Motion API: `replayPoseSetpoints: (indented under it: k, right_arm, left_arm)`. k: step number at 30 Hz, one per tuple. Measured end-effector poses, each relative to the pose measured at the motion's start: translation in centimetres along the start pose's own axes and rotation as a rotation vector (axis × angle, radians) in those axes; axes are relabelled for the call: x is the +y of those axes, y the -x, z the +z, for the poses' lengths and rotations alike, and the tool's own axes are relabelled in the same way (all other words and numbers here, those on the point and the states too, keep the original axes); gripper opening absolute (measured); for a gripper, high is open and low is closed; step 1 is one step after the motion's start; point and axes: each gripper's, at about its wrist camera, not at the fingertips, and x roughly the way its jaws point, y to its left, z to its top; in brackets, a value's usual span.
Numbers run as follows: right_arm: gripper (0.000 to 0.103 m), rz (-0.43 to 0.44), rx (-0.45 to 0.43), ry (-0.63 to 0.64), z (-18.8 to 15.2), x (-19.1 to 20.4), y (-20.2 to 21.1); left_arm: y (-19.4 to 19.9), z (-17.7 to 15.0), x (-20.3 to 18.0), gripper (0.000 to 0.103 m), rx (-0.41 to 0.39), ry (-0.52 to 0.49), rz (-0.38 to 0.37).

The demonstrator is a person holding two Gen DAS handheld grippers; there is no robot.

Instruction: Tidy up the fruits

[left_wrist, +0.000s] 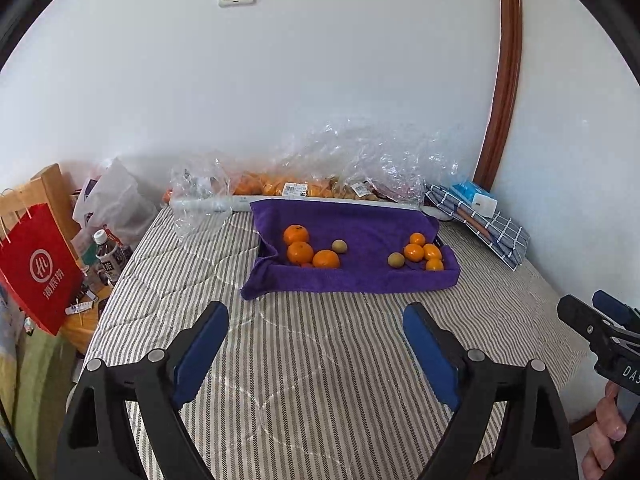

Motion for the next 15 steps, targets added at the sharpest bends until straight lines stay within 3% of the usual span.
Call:
replayPoseSetpoints:
  k: [15]
  right_arm:
    - [0.101,-0.004,-0.002,-0.006,-0.24,0.03,0.18]
  left_arm:
    - [-0.67,-0.21,0.15,0.089,0.019,-0.005,0.012]
